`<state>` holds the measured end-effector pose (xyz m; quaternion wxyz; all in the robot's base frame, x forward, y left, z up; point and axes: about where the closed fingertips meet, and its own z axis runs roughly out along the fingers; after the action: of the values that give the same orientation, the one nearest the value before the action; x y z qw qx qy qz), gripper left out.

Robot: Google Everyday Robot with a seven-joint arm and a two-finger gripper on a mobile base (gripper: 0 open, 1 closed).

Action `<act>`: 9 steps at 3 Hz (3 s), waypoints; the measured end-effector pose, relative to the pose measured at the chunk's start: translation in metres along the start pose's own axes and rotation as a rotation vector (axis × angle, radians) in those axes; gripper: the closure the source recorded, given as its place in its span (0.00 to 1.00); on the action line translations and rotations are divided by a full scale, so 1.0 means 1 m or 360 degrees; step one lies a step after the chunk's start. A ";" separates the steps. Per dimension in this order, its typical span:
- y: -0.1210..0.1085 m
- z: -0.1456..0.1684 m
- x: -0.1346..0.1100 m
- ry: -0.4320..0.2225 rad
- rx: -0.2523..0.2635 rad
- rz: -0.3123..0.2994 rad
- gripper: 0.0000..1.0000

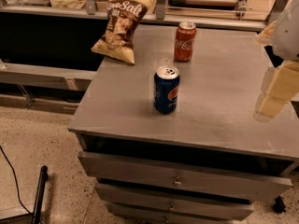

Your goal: Knock pepsi can over

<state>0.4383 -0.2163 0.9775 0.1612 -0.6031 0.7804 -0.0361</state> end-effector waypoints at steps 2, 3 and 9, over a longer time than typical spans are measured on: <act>-0.002 -0.002 -0.007 -0.0049 0.0018 -0.0016 0.00; -0.012 -0.007 -0.036 -0.0163 0.0058 -0.0084 0.00; -0.029 0.030 -0.182 -0.0990 0.0006 -0.0131 0.00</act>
Offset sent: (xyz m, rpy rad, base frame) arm 0.0067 0.0116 0.0044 0.0533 -0.0248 0.0345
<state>0.5144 -0.0466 0.9940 0.3917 -0.6161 0.6684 0.1422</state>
